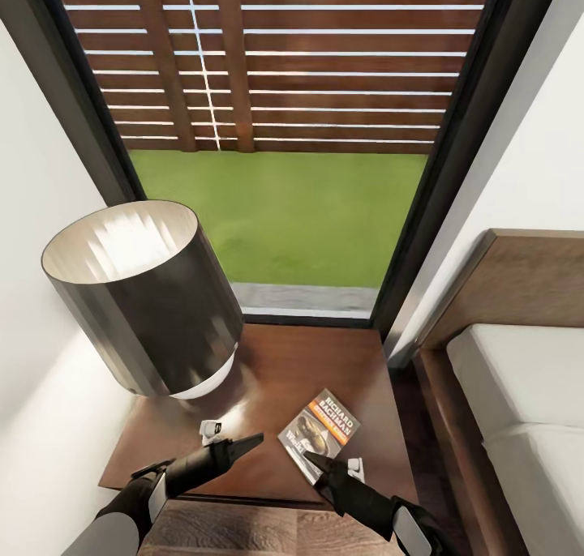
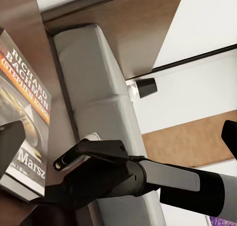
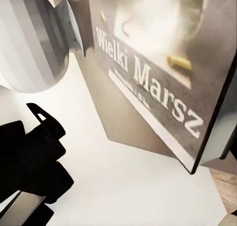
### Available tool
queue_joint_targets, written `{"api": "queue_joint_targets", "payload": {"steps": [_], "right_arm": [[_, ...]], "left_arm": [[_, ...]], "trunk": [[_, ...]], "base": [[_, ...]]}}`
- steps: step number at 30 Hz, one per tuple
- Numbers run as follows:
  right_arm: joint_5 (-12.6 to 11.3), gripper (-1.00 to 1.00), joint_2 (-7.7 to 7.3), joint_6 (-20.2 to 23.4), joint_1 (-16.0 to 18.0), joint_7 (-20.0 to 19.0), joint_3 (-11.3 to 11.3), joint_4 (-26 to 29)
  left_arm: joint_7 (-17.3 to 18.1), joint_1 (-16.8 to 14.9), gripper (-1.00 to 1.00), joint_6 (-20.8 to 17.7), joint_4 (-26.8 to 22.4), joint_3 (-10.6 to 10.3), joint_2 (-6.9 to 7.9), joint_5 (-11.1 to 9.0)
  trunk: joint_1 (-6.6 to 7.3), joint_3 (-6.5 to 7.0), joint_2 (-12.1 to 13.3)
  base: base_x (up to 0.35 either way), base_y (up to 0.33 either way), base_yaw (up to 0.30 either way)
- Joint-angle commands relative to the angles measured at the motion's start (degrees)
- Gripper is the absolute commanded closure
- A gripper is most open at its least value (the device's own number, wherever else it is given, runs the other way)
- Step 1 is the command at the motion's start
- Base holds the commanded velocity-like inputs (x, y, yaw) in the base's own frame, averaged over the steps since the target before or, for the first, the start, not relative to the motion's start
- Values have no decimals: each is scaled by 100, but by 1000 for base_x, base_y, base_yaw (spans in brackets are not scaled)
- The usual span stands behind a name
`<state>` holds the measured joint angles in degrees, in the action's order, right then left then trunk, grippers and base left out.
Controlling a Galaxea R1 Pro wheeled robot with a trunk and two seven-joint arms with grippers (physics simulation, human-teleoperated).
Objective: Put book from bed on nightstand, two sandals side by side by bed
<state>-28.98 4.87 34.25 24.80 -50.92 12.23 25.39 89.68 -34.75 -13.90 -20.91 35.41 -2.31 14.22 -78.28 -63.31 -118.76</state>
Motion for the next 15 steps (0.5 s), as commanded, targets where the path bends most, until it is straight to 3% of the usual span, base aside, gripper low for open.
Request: {"api": "queue_joint_targets", "payload": {"steps": [1,12,15], "right_arm": [[-11,-100,4,38,3,-6,25,0],[-11,-100,5,38,4,-6,25,1],[-11,-100,5,38,6,-7,25,1]], "left_arm": [[32,-4,-100,-61,-9,44,-6,61],[32,-5,-100,-61,-9,44,-6,60],[32,-5,-100,-67,-9,44,-6,60]], "trunk": [[1,-4,-2],[1,-4,-2],[1,-4,-2]], "base": [[0,0,0],[-1,0,0],[-226,0,0]]}}
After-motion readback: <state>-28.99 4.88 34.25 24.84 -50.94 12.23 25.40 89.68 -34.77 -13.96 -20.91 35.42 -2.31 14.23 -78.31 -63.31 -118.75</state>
